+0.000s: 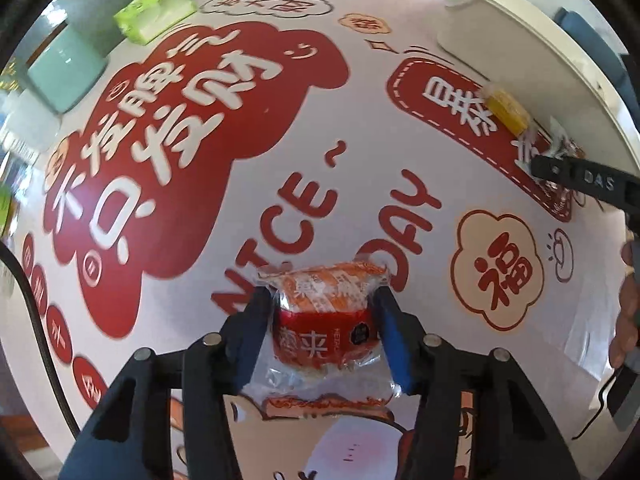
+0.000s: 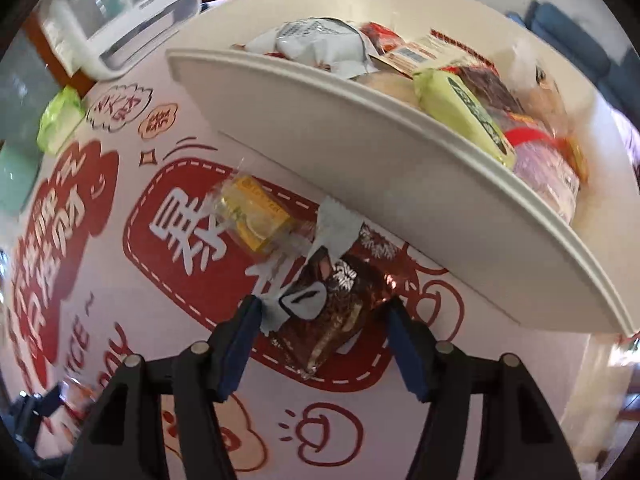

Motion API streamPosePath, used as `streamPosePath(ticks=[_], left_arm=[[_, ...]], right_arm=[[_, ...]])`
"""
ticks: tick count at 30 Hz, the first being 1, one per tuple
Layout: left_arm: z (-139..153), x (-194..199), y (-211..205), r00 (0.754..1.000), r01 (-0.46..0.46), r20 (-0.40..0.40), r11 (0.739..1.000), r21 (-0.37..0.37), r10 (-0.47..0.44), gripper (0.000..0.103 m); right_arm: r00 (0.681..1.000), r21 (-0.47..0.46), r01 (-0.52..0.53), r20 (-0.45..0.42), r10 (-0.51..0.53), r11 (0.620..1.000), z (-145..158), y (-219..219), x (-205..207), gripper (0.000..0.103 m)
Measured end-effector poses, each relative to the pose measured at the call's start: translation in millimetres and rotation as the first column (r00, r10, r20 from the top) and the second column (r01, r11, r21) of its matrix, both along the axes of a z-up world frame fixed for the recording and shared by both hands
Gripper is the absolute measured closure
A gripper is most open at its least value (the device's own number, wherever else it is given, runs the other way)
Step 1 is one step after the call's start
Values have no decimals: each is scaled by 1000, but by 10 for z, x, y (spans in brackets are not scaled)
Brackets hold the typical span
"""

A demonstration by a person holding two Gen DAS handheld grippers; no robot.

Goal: Organize snacks
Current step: 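Grasp the red round snack bag with the left gripper while the right grasps the dark snowflake bag, then carry both bags over the white tray and open both grippers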

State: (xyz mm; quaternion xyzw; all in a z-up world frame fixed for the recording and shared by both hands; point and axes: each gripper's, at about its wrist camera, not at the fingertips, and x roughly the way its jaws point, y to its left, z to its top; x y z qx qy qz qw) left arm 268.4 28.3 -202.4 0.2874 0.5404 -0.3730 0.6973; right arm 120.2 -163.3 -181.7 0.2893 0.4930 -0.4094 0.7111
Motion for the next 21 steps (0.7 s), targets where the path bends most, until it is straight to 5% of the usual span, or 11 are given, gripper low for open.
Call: streamPosePath(ticks=[2,8,15,21], left_arm=[[7,-57,51,999,-40,8,999,-8,40,55],[31,-294,219,986,-162,27,987,-21,163,56],[224,-678,435,960,-278,14,959,-62,279,56],[520,-952,480,952,-301,29,949,-95,305,56]], right_arm=[[1000,-5,-28,12,28,1000,21,21,-39,62],[991,20,-130,44,129,991,39,84,-277,88],[965,128,-231,158,210,964,125,197,-611,90],[899,103,-397,242,364,912,488,404,-804,90]])
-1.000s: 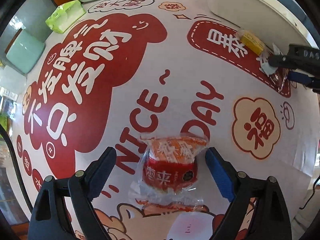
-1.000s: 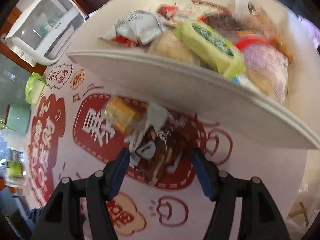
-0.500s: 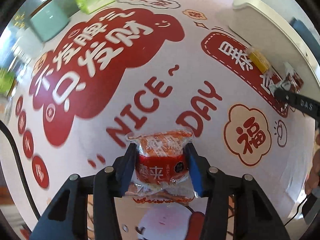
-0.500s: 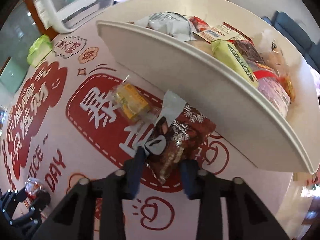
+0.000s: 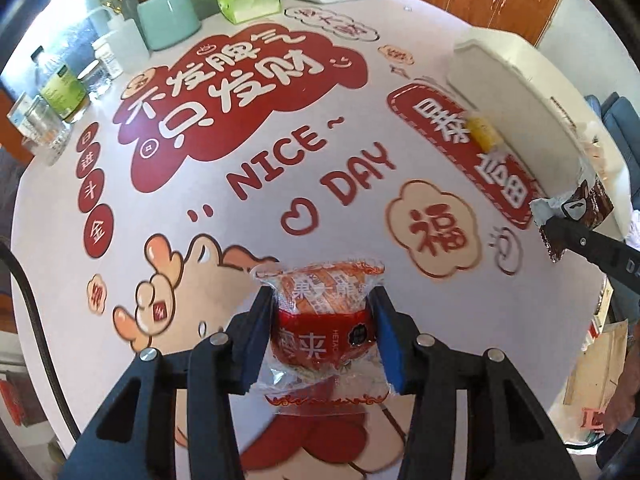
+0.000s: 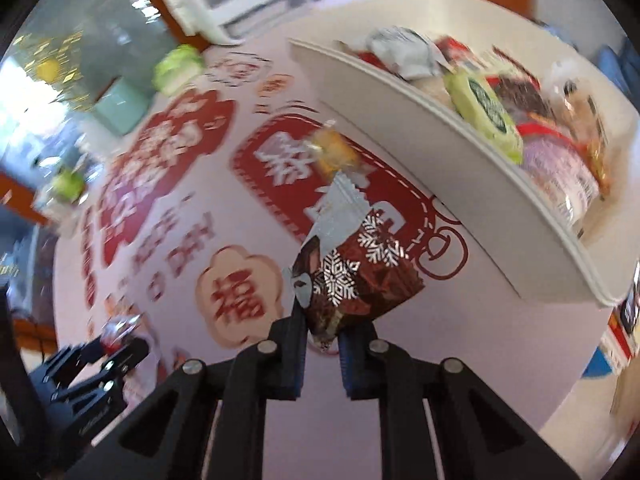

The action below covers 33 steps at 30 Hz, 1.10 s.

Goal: Organize snacks
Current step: 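Carry both bags over the white tray and open both grippers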

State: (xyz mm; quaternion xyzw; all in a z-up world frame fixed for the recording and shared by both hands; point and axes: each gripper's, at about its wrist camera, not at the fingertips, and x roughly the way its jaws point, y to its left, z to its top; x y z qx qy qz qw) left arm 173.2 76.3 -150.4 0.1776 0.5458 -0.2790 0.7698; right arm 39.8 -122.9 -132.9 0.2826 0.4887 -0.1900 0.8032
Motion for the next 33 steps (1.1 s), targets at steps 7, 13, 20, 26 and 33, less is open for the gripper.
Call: streamPosePath(ticks=[7,13,20,26,33], left_arm=[[380,-292,-179,999,-35,19,997,-65,37,56],[674,-552,-620,996,-66,48,991,-112,72,56],[903,-790,-1366,979,-184,61,970,-157,196,56],[902,-873,-2229,970,-223,55,961,-164,235,56],[978,-920,-2903,971,-207,93,969,-138,221,56]], right_arm=[[991,-20,-112,68,113,994,385,-62,-2,89],[972,-52,-187,138,192,981,699,-381,-137,89],[929,-121,-296,194,315,947,966,-1141,-294,89],[911,-158,-340,190,367,927,1028,-1924,-398,89],[908,-126,-369,162,386,921,903,-2485,-323,89]])
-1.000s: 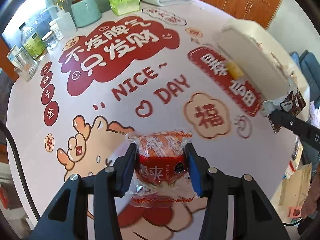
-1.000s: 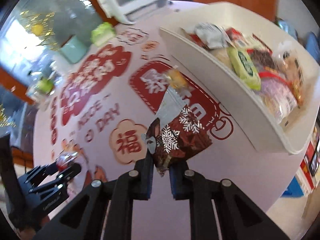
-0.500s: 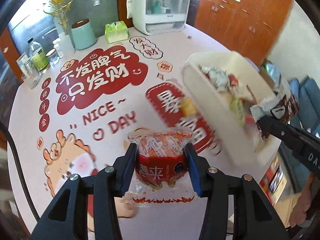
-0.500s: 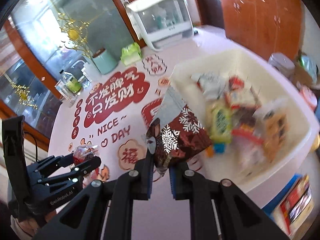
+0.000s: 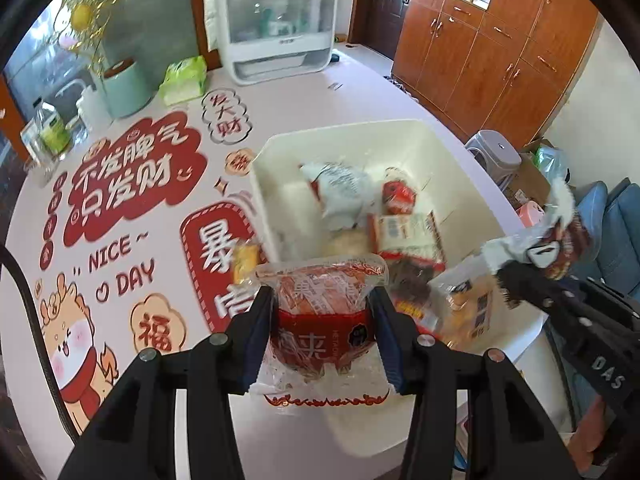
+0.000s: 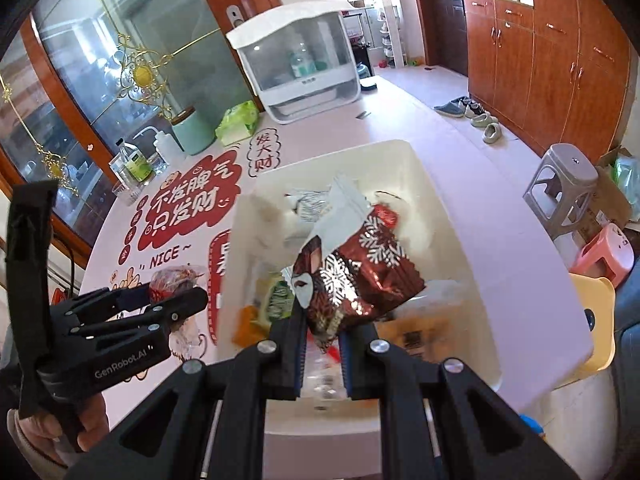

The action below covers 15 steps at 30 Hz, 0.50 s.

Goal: Organize snacks
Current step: 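Carry both bags over the white tray and open both grippers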

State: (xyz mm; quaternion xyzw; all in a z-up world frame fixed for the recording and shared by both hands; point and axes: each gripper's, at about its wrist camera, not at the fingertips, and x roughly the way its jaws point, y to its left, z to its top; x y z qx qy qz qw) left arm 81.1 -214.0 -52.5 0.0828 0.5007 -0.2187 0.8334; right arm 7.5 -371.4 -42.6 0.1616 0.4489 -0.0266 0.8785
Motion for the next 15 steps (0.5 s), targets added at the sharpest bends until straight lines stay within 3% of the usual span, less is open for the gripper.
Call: streamPosePath(ticks=[12,15], left_arm=[[37,546,-370,994,-89,73,993,81,83,55],[9,670,-402,991,-114,85,988,107,105,51]], right_arm=[[997,-58,-71,-31,69,996,-101,-157,605,87],[997,-82,-74,-40,71,994,-135,-163,688,87]])
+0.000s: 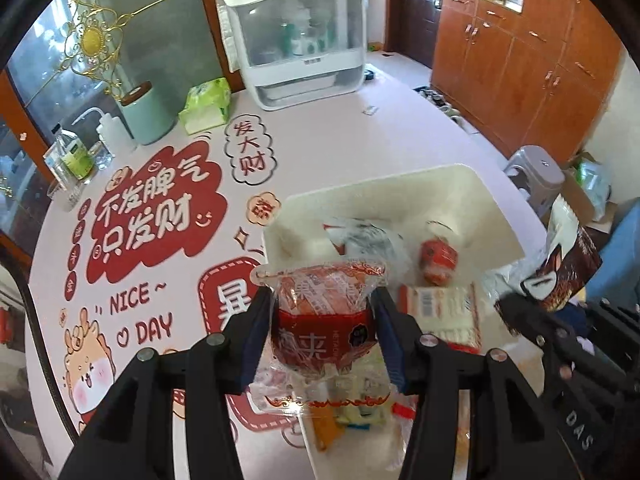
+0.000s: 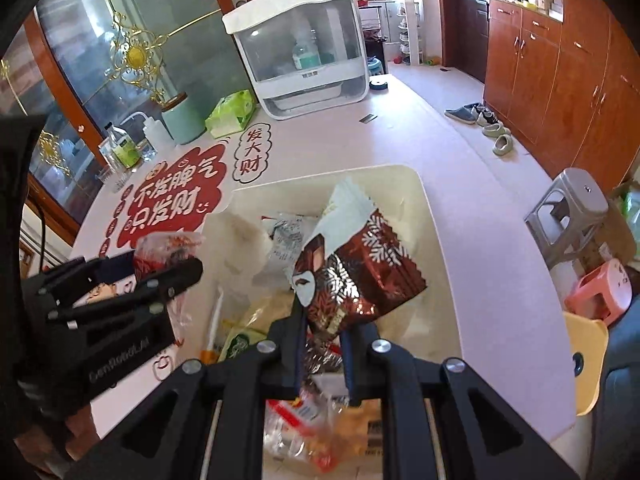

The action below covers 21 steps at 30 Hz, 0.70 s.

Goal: Organize snacks
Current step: 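Carry both bags over the white tray and open both grippers, then withdraw both open grippers from the tray toward the yellow snack bag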

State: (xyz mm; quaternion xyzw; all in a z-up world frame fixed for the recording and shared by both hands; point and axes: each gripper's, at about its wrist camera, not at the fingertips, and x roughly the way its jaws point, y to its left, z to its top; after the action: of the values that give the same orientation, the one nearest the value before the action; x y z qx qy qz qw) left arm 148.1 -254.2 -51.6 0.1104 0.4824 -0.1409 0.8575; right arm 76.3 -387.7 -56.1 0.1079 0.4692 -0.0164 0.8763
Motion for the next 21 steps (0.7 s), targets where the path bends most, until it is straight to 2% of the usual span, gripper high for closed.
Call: streamPosePath(ticks=[1,2,3,4,5,7,14,21], left_arm=[[-11,26,-8,1000,-5,4,1000,8,5,44],[-26,57,-22,1000,-5,4,1000,16,5,30],[-38,73,-11,1000,-6,6,1000,14,5,23],[-38,79,-7,1000,-9,12,1000,9,9,15],[-34,77,1,1000,-12,18,1000,4,12,13],[-51,77,12,1000,-14,19,1000,-1,14,13],[-211,49,103,999,-37,-33,999,2,37,13],[-202,-91,217,999,-28,-30,1000,10,29,13]], right_arm=[[1000,-6,0,-11,0,1000,-25,-2,28,86],[1000,-11,2,-25,-2,1000,-53,-3,48,79],[999,-16,5,-37,-5,1000,-81,-10,62,74],[999,-21,9,-48,-10,1000,-112,-13,65,64],[999,-24,13,-52,-14,1000,-135,-13,54,57],[998,-25,5,-58,-7,1000,-176,-3,28,54],[996,-21,-19,-82,17,1000,-260,59,-75,54],[995,-10,-20,-101,19,1000,-288,137,-149,54]])
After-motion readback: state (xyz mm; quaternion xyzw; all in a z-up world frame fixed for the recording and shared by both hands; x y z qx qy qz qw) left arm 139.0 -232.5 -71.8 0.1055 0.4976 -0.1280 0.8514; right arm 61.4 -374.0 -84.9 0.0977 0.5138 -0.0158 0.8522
